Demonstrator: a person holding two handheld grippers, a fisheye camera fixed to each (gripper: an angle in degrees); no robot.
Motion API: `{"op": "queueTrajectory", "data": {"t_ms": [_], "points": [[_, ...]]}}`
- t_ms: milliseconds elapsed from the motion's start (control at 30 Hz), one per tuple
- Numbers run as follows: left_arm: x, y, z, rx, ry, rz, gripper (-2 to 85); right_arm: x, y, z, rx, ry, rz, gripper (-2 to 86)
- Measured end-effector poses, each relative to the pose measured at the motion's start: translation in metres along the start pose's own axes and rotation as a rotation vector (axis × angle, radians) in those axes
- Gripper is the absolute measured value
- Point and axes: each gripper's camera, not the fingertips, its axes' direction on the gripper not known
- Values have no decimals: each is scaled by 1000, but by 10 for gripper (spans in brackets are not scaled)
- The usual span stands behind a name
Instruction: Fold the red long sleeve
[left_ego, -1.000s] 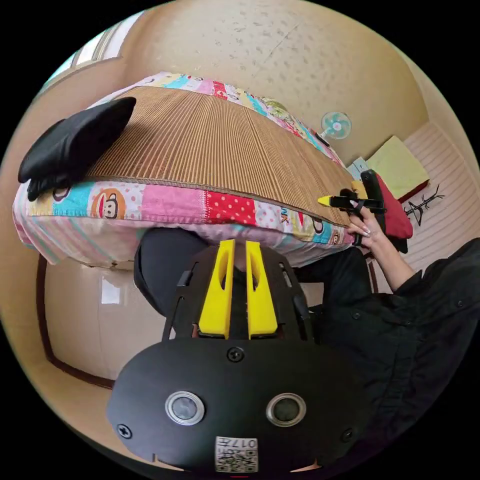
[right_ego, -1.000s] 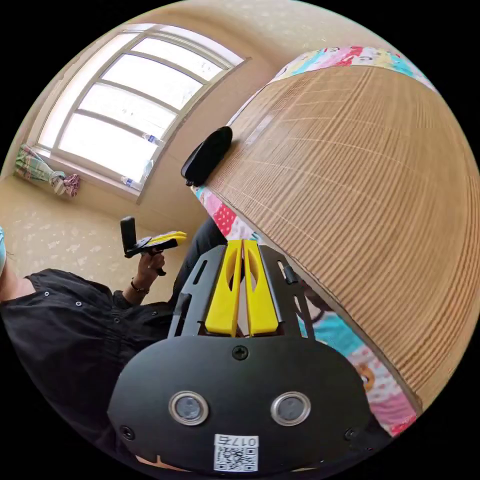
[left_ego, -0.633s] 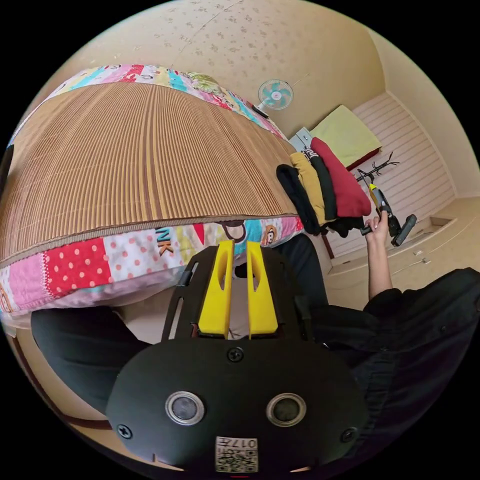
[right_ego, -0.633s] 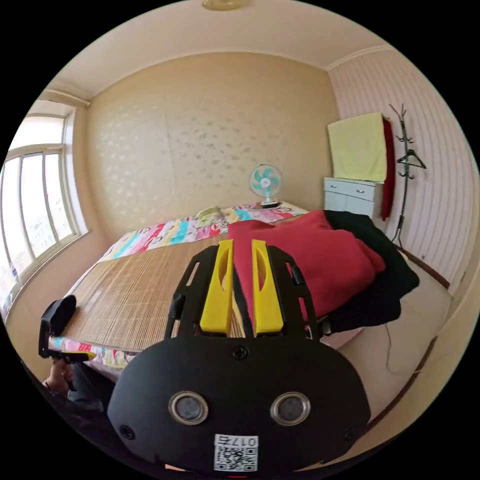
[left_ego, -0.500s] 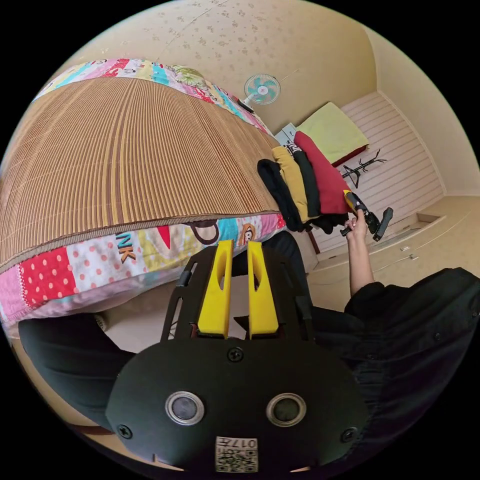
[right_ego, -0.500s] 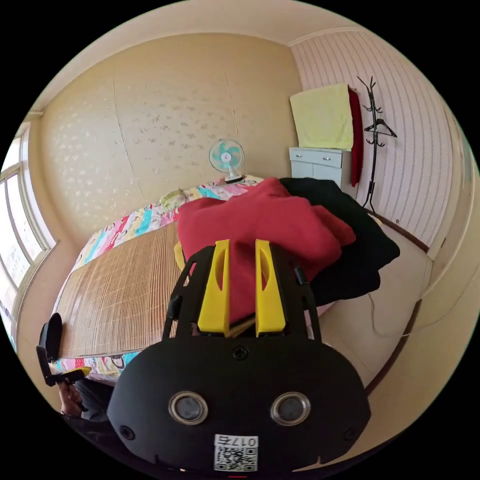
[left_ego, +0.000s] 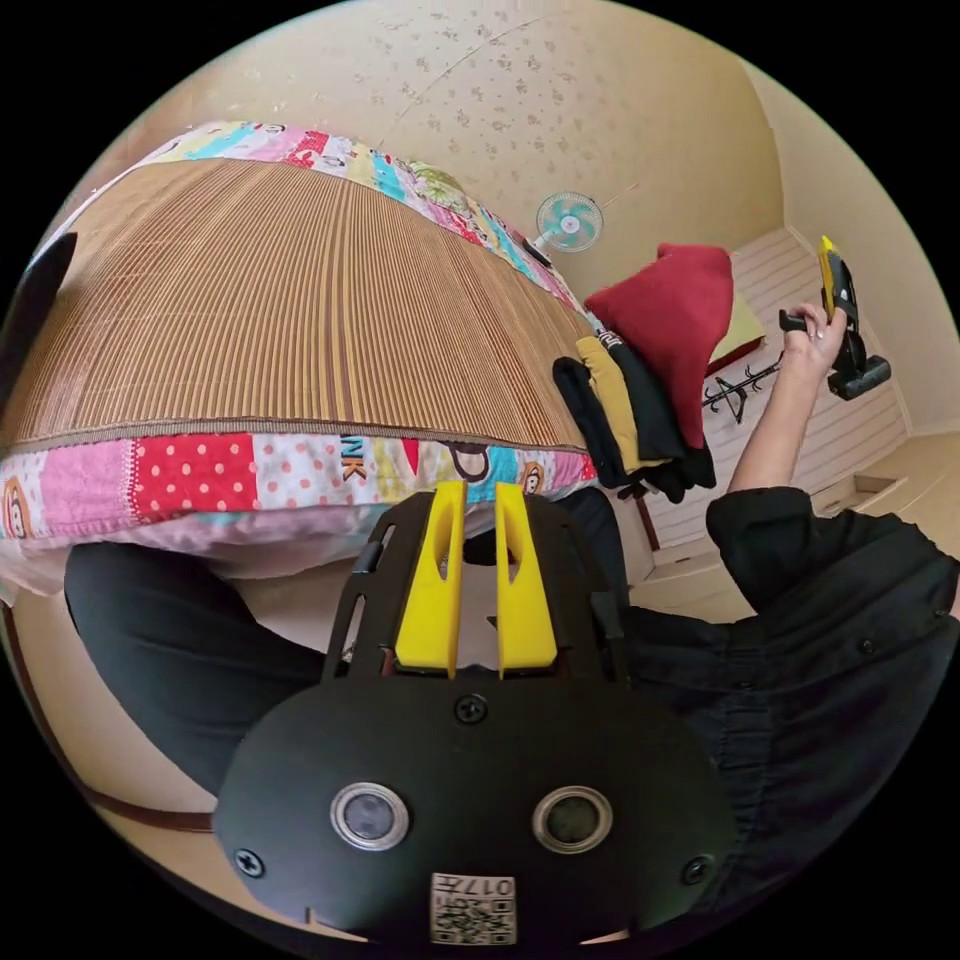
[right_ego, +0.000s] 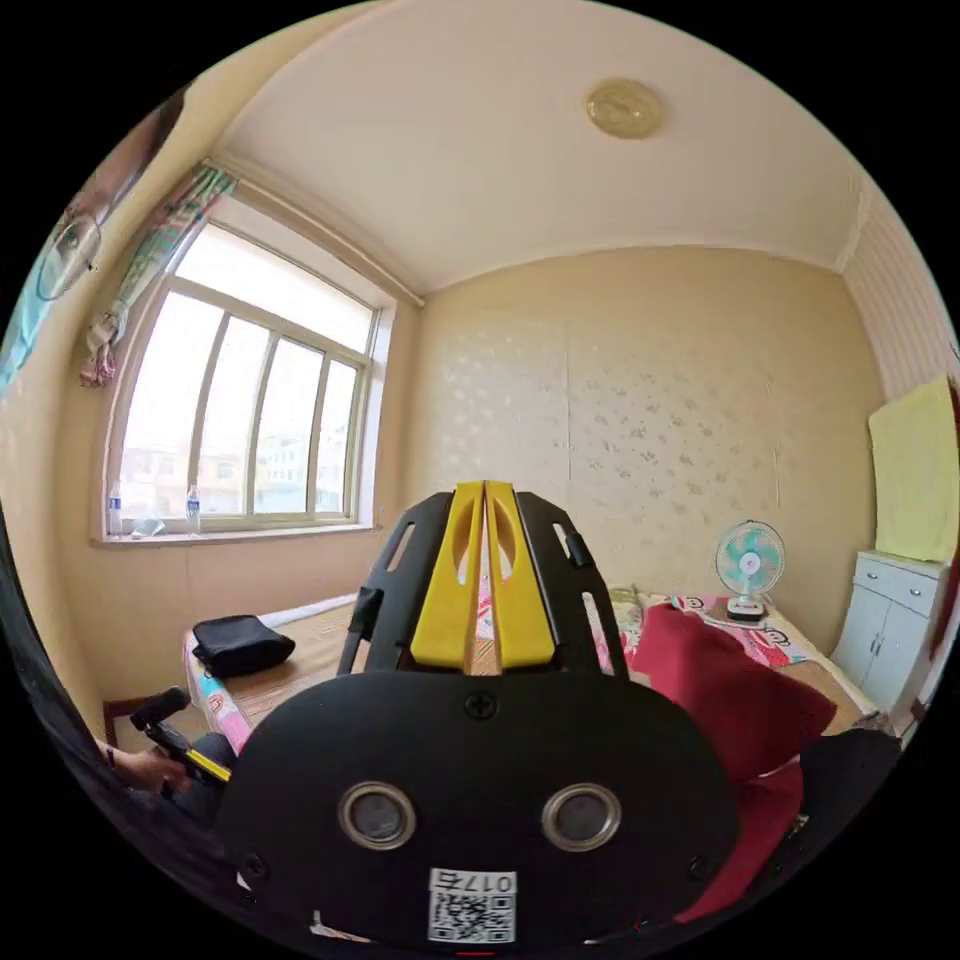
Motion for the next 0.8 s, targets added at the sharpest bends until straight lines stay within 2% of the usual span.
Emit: {"op": "queueTrajectory", "data": {"t_ms": [133,233,300,400,467,533,600,733,800], "points": [[-18,16,-12,38,18,-66,54,-40,49,19,-78,61,-4,13],[-31,28,-14,17,11,-93,54,-16,107,36,-271,145,128,39],[-39,31,-13,-13,-3,-91,55,14,143,37,-415,376,170,86],[-49,28,-8,-42,-13,-89,59,46,173,33,-511,695,114,107],[-53,21,-4,-48,3,-92,63,70,191,40,-605,740,121,110],[-54,13,1,-45,26,-84,64,98,211,61,-756,736,178,106],[-48,2,6,-42,44,-58,64,116,225,90,-867,760,181,63],[-35,-7,8,-24,75,-23,64,110,174,120,-683,648,149,28],[-31,-5,7,-20,91,-7,63,103,131,162,-598,426,162,19]]}}
